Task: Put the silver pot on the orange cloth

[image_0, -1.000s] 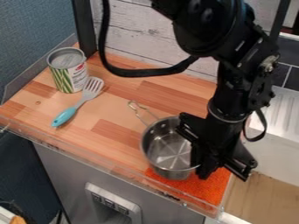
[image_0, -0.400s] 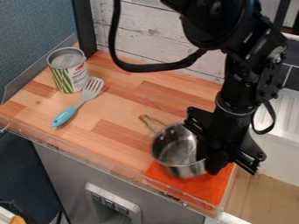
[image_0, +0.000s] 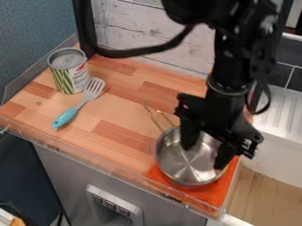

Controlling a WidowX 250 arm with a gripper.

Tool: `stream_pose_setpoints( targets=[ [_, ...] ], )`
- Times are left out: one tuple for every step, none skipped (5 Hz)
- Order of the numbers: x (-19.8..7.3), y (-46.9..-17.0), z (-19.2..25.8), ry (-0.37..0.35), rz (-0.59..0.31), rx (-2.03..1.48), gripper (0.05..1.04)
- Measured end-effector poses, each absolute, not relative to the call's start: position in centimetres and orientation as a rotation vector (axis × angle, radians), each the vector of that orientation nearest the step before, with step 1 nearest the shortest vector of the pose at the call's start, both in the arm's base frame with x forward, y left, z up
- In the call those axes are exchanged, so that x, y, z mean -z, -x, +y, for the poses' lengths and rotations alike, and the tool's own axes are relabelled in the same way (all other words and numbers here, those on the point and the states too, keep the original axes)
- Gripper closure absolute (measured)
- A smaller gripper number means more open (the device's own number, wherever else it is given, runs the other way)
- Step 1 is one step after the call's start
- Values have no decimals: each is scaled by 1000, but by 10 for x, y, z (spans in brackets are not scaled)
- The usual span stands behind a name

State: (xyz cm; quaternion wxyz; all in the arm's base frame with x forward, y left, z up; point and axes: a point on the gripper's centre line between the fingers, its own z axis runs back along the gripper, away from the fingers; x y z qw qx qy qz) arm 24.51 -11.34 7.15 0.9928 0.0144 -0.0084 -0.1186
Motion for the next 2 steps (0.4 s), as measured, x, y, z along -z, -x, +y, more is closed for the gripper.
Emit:
stream_pose_setpoints(
  targets=[
    [-89, -244, -112, 7, -56, 188, 73],
    [-99, -240, -107, -1, -63, 147, 78]
  ],
)
